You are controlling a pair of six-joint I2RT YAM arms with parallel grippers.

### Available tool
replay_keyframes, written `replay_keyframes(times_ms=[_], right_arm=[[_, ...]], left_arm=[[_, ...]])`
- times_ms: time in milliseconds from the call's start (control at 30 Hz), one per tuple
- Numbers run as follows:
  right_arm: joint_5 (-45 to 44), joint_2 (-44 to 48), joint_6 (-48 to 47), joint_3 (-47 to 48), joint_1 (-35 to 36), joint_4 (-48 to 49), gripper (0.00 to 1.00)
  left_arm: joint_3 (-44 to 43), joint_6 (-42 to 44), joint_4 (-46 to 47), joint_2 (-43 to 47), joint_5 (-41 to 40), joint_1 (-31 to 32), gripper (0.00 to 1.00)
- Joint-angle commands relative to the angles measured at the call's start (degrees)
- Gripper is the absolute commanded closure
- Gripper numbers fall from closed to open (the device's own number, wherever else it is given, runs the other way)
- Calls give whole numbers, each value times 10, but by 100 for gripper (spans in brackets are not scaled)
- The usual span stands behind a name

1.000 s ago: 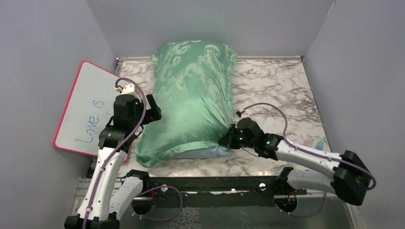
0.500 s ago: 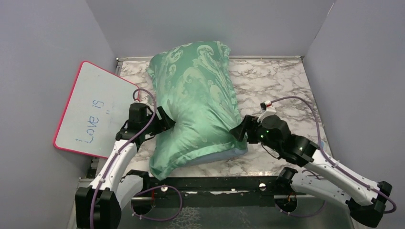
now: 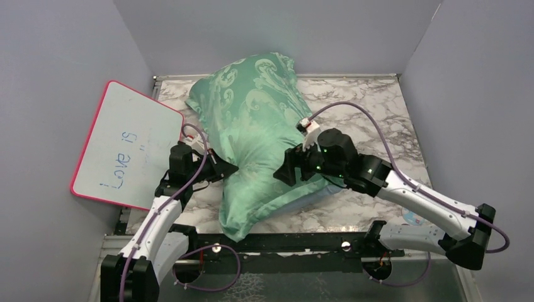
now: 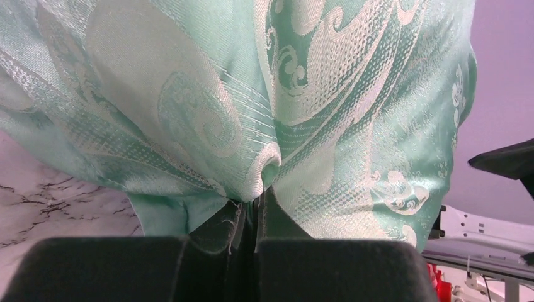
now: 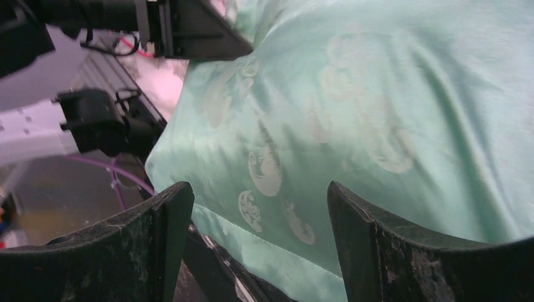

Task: Remove the pillowcase from the pillow
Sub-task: Move the pillow to the center of the board.

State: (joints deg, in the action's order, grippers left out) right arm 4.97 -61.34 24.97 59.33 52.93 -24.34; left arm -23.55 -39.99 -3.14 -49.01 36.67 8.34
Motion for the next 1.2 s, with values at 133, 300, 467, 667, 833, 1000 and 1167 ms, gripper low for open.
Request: replay_keyframes(times_ms=[133,300,467,667,833,1000,1167], right_arm=[[-120,-81,-162,14,142,60,17],[-285,-143,-244,-57,166,119,16],[-434,-172,-109,-100,163,75,35],[-414,-125,58,-179,142,25,42],[-385,-81,130,-232,136,25,41],[-339,-76,109,-235,133,41,39],[-336,-74,121,-226,132,12,38]], left_arm=[[-38,24,-63,19,59,31,100],[-40,-8,-65,44,-6,104,99],[-91,17,-174,94,-162,113,39],[-182,84,-259,94,-340,113,1],[-253,130,-280,-20,-423,102,1],[-300,154,-223,-108,-371,27,1],[-332,154,-181,-182,-306,-41,1]])
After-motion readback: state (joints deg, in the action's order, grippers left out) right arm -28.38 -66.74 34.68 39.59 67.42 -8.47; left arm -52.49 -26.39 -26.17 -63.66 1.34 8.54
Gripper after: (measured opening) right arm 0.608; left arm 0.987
